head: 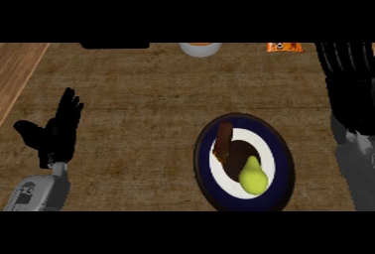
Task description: Pick the pear from the plate and place it in the pan
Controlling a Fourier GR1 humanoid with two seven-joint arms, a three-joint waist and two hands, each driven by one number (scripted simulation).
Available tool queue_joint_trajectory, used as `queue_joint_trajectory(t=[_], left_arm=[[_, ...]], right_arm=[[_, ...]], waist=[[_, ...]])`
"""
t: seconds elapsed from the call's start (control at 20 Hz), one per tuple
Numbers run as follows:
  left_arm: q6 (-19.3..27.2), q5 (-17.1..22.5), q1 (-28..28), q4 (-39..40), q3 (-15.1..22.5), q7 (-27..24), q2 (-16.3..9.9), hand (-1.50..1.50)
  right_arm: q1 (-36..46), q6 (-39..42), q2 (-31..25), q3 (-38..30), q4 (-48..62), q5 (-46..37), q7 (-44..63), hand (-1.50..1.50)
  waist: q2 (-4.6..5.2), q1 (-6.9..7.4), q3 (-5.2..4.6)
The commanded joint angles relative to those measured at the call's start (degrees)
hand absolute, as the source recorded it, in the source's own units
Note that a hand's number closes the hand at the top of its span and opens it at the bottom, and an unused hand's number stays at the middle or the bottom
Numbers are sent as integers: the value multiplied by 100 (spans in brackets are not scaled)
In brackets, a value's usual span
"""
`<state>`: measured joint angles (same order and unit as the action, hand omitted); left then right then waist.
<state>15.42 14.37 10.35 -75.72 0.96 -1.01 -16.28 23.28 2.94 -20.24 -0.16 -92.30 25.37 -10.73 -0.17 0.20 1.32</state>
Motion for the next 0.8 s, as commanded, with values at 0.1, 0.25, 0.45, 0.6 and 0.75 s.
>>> queue_joint_trajectory(t=[0.1,0.25,0.45,0.6,0.75], left_arm=[[-409,-409,153,-284,463,174,-409,0],[-828,-681,229,-454,801,64,-729,0],[-1046,-575,194,-517,1072,314,-554,0],[-1032,-634,188,-876,1172,743,-642,0],[-1167,-614,-218,-1193,1101,756,-711,0]], right_arm=[[-700,-501,-41,-131,1112,-26,952,-150],[-1405,-974,-96,-153,2058,-173,1722,-150],[-1876,-2115,-657,607,2390,-2226,1978,150],[-2500,-3234,160,765,2040,-2541,1756,-150],[-2826,-3413,397,1285,1358,-2891,2300,-150]], waist=[[54,-19,-119],[158,-80,-109],[80,-59,-142],[-30,-118,-131],[-6,-32,-137]])
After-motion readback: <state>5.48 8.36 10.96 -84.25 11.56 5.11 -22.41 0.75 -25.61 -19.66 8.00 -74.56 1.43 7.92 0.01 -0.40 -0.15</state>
